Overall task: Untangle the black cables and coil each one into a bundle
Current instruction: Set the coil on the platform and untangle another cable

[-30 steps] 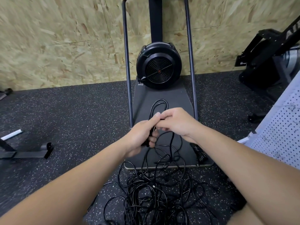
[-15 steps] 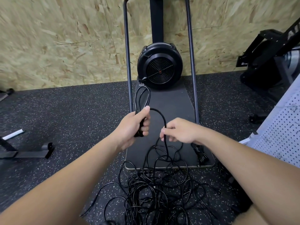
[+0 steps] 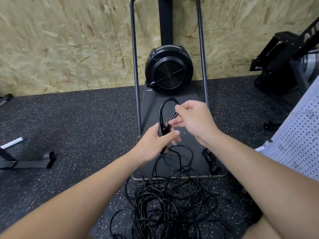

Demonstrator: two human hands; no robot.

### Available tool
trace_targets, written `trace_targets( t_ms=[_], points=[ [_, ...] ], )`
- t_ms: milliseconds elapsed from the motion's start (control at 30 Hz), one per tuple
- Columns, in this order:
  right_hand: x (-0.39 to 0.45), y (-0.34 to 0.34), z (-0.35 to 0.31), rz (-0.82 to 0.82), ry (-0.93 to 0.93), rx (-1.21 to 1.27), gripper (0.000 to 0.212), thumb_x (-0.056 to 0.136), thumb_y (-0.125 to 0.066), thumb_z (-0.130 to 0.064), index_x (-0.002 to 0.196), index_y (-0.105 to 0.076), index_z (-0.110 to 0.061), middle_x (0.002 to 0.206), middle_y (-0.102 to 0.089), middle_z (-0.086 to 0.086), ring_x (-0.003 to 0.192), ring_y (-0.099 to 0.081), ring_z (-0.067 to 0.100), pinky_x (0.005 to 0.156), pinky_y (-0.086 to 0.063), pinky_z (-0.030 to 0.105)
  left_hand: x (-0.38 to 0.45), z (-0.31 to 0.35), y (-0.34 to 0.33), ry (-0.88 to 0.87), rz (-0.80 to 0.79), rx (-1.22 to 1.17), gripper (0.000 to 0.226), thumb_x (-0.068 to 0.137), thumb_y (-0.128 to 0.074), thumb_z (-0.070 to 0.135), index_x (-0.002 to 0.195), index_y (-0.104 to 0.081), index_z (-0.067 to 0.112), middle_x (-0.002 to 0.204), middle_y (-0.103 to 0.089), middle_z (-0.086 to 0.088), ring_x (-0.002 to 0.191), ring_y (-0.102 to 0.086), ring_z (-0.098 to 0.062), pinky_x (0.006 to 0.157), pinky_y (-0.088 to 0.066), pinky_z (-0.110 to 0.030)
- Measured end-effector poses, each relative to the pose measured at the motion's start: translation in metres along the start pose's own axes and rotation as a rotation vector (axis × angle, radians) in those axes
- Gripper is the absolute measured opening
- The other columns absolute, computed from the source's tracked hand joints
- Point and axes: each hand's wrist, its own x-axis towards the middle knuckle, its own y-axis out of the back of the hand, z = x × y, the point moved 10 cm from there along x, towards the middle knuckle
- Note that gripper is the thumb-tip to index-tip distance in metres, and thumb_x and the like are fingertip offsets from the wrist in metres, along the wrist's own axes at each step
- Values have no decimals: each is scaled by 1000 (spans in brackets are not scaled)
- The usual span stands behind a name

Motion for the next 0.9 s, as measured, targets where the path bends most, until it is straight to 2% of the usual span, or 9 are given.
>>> trace_targets(
  t_ms=[100,167,367,533,667,733,800,833,900],
  points=[
    [-4,-3,-2,4,-18,21,19,110,-62,-14,101,-64,3,57,-70,6,73,-83,33,80,-69,55,1,-1,2,11,59,-7,16,112,-61,20,104,-57,7,80,-71,-10,67,-60,-20,57,-47,-31],
    [-4,0,-3,20,-29,-13,22,109,-64,-16,99,-65,3,56,-70,5,71,-82,33,78,-69,55,3,0,2,-4,49,25,19,115,-56,22,100,-57,11,74,-67,-9,65,-57,-26,58,-46,-35],
    [-5,16,-23,81,113,-322,29,105,-67,-33,87,-72,-10,65,-76,4,59,-78,18,78,-67,51,4,9,1,-46,-63,123,24,117,-51,33,98,-56,19,95,-83,-11,72,-62,-19,65,-43,-39],
    [-9,18,-39,149,274,-539,34,105,-64,-41,80,-67,-19,59,-71,-2,52,-72,9,71,-62,43,5,10,4,-67,-65,159,29,118,-50,29,96,-53,10,89,-81,-14,65,-64,-8,63,-45,-23],
    [-5,20,-35,153,289,-483,31,107,-65,-39,86,-67,-16,66,-73,0,57,-74,9,70,-61,40,6,8,11,-67,-13,83,37,119,-47,25,89,-53,3,74,-69,-22,87,-81,-33,69,-50,-22],
    [4,17,-19,64,179,-322,21,107,-61,-25,95,-70,-11,81,-78,7,64,-79,18,74,-66,45,10,1,20,-38,37,12,36,118,-49,31,92,-54,6,75,-65,-26,83,-79,-37,74,-51,-37],
    [7,2,12,-120,-10,-260,18,106,-57,-13,102,-73,-7,95,-80,15,77,-82,26,82,-69,49,12,-3,27,-26,66,-71,31,115,-53,36,96,-54,10,74,-62,-20,78,-75,-38,82,-51,-66],
    [5,-6,29,-225,-71,-346,18,106,-57,-10,105,-75,-8,99,-81,13,85,-82,25,87,-69,47,12,-4,29,-30,69,-90,30,114,-53,35,97,-54,11,73,-61,-16,76,-73,-37,87,-50,-78],
    [-1,-23,52,-435,-55,-593,25,101,-61,-6,115,-78,-18,109,-82,-1,103,-80,18,100,-64,44,11,-2,31,-36,80,-86,28,116,-51,33,99,-54,11,74,-60,-14,74,-71,-35,89,-49,-80]
  ],
)
